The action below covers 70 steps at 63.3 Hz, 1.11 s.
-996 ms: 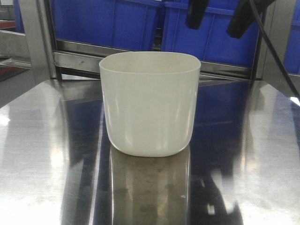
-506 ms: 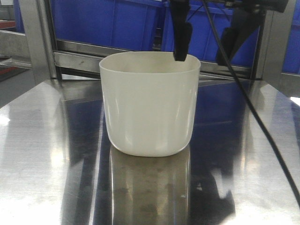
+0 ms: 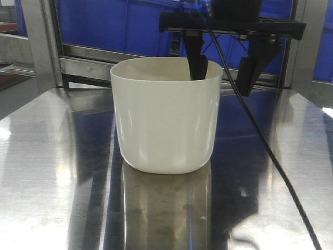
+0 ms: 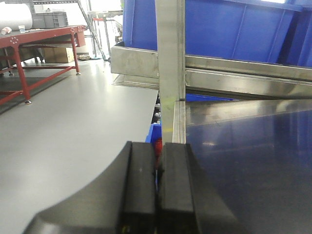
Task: Move white bin to right shelf second layer
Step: 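Lower the right gripper onto the white bin's rim and close it, then lift the white bin off the table with the right gripper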
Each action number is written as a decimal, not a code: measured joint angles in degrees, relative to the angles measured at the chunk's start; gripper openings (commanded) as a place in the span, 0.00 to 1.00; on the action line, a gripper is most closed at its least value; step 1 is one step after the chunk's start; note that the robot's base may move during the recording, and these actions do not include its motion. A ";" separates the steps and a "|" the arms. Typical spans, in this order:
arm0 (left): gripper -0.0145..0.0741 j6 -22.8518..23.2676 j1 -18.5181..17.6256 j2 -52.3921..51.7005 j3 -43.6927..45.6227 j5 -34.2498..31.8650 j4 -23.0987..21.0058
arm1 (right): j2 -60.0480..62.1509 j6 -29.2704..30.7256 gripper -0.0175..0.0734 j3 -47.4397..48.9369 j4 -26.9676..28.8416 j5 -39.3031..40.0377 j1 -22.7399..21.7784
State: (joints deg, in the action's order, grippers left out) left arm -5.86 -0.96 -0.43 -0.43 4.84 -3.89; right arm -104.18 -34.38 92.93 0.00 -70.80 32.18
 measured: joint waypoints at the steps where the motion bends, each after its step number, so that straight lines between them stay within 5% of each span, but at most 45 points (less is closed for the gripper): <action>1: 0.26 0.00 0.00 0.00 0.00 0.00 0.00 | 0.00 -0.10 0.74 0.00 0.00 0.00 0.00; 21: 0.26 0.00 0.00 0.00 0.00 0.00 0.00 | 0.00 -0.13 0.72 0.00 0.00 0.00 0.00; 41: 0.26 0.00 0.00 0.00 0.00 0.00 0.00 | 0.00 -2.05 0.43 0.00 -0.31 0.00 0.23; 70: 0.26 0.00 0.00 0.00 0.00 0.00 0.00 | 0.00 -2.59 0.25 0.04 -0.55 0.14 0.33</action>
State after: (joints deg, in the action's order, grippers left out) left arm -5.86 -0.96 -0.43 -0.43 4.84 -3.89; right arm -104.18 -36.96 92.97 -0.55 -70.66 32.51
